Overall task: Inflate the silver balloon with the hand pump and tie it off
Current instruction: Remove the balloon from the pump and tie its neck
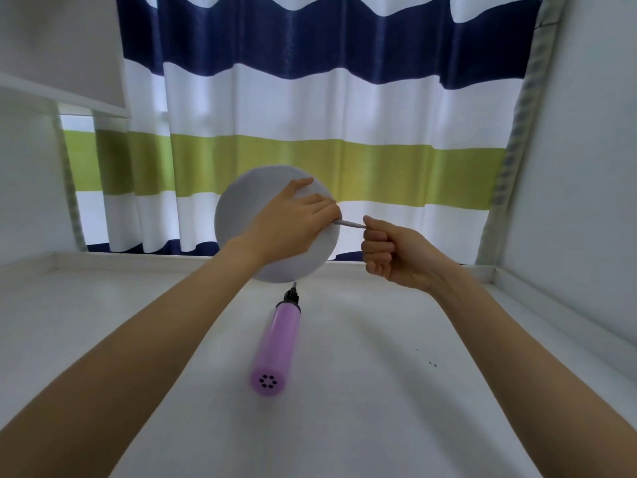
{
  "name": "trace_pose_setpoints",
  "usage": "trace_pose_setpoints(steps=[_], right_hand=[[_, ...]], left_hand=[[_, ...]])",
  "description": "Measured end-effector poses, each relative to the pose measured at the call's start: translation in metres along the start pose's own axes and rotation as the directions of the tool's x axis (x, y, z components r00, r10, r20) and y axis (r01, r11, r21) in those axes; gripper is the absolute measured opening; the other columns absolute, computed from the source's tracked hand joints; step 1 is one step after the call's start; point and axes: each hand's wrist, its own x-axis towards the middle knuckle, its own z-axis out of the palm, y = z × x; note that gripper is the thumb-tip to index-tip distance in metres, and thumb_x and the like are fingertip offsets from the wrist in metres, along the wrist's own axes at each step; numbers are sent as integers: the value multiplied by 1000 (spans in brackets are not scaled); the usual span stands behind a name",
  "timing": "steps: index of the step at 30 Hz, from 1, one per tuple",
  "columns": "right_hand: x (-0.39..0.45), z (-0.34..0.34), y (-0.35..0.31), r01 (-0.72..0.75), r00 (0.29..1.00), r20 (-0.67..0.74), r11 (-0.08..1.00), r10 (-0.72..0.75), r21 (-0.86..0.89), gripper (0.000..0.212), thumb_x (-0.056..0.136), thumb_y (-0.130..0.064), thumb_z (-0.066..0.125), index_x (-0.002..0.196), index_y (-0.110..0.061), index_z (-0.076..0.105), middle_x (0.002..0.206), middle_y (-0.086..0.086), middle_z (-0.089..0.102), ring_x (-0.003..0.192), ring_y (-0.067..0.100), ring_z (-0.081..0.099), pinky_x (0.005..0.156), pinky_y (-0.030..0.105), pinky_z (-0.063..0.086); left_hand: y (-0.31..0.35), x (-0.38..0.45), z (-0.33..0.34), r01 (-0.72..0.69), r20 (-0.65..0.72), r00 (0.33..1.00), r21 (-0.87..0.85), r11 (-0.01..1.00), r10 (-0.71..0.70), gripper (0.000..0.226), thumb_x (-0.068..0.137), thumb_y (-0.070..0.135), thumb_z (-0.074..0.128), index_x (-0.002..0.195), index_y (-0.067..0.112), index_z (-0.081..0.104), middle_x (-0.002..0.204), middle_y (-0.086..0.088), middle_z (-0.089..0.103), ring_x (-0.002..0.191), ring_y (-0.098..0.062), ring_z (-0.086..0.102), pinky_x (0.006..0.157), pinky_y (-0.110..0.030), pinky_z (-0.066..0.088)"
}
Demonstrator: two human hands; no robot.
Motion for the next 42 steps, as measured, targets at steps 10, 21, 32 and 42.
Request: trace_pose_setpoints(steps=[10, 21, 32, 42], right_hand=[[-10, 4, 7, 175, 968, -226, 946, -113, 274, 33, 98, -16, 45, 65, -12, 44, 43, -2, 36, 36, 13, 43, 51, 26, 56], [-11, 41, 53, 325, 945, -147, 793, -292, 516, 32, 94, -12, 51, 63, -9, 58, 54, 4, 53, 57, 19, 63, 75, 44, 59], [15, 63, 66, 527, 828, -323, 834, -459, 166, 24, 94, -12, 50, 78, -14, 68, 105, 5, 67, 111, 19, 58, 103, 42, 44], [27, 71, 79, 534, 574, -315, 637, -756, -556, 23, 98, -22, 49, 83, -29, 65, 93, -11, 63, 85, -4, 58, 74, 6, 41]], left_hand=[[-2, -7, 2, -13, -101, 995, 85, 996, 22, 36, 65, -12, 56, 86, 15, 66, 89, -2, 67, 81, -23, 63, 90, -52, 43], [24, 22, 5, 437, -210, 859, -169, 883, -466, 24, 88, 14, 54, 99, 22, 74, 112, 2, 68, 118, -23, 54, 105, -62, 20], [46, 26, 10, 574, 172, 528, -794, 199, -832, 24, 91, 13, 48, 95, 11, 72, 136, 11, 51, 114, -7, 53, 84, -16, 43], [64, 24, 17, 137, 499, 202, -866, -480, -843, 25, 87, 35, 61, 103, 20, 72, 92, 10, 73, 79, -6, 65, 71, -20, 52]])
